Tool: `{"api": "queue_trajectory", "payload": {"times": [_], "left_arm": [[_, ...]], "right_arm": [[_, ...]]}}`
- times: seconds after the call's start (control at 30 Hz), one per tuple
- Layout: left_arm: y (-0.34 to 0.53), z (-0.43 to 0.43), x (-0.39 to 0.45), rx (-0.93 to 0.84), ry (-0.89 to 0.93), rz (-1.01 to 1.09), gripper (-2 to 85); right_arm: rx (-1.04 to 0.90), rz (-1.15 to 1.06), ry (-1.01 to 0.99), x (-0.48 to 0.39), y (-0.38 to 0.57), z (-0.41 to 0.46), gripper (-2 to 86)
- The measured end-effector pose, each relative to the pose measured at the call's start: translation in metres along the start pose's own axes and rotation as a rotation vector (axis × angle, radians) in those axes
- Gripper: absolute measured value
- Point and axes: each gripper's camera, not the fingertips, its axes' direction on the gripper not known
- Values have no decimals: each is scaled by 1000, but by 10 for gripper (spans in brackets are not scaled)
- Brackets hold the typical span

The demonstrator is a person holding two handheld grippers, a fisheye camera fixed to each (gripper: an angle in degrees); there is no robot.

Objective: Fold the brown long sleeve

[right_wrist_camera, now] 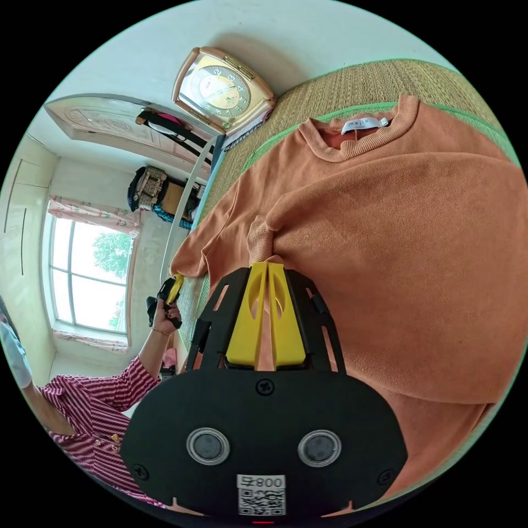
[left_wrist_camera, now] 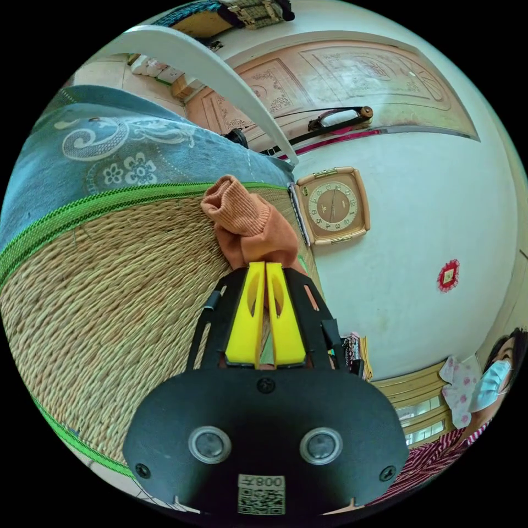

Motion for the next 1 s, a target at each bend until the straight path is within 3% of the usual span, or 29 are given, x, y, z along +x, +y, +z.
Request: {"api": "queue_trajectory", "payload": {"times": [0.3,0.57,0.7,0.83,1.0], "left_arm": [[15,-9,3,10,1,21,18],[51,-2,-10,12,-44,19,120],[44,15,-14,7,-55,22,115],[40,34,-25,6,-26,-26,55],[35,49,14,0,0,112,32]], "right_arm": [[-9,-14,-36,-11,-9,2,1],[-6,3,-79,-10,-7,-1,1],[-8,0,-83,-16,-10,-6,1],[-7,2,-83,-24,-13,-10,1],[-10,2,-90,-32,-17,-15,3]]}}
